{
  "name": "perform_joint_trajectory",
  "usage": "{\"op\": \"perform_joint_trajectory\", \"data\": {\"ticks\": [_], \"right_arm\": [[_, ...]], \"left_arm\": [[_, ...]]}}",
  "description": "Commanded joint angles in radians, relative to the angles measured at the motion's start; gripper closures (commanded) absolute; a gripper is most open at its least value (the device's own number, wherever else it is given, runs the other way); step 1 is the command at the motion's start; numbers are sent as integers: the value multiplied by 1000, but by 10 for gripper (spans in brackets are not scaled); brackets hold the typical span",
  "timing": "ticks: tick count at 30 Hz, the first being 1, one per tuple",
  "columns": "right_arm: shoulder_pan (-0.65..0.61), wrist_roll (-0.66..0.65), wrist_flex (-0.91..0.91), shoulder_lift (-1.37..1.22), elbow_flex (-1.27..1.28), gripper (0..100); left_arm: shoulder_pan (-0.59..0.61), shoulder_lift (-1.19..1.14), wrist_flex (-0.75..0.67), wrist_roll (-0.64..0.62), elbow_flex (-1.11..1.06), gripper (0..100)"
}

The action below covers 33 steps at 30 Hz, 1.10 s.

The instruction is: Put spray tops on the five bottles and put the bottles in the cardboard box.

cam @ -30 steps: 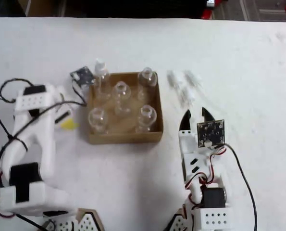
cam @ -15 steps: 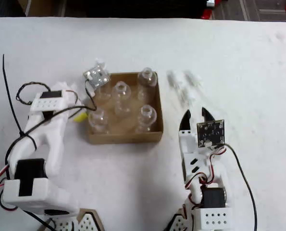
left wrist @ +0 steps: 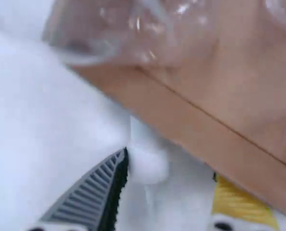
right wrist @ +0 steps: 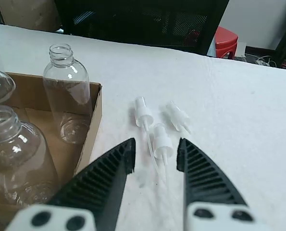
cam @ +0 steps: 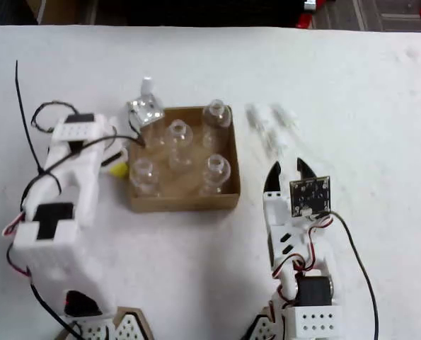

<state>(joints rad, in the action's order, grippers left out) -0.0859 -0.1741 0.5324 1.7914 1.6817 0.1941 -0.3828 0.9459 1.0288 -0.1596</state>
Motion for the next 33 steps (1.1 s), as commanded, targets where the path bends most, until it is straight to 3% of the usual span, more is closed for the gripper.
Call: {"op": "perform_joint_trajectory", "data": {"ticks": [1, 4, 18, 33], "right_arm": [[1, -15, -24, 4, 6, 872], [1, -15, -44, 2, 8, 872], [1, -15, -50, 2, 8, 872], [7, -15, -48, 2, 8, 872]], "left_arm": [[18, -61, 107, 20, 153, 832], [25, -64, 120, 21, 167, 872], [21, 2, 138, 15, 157, 868], [-10, 232, 83, 23, -104, 869]]}}
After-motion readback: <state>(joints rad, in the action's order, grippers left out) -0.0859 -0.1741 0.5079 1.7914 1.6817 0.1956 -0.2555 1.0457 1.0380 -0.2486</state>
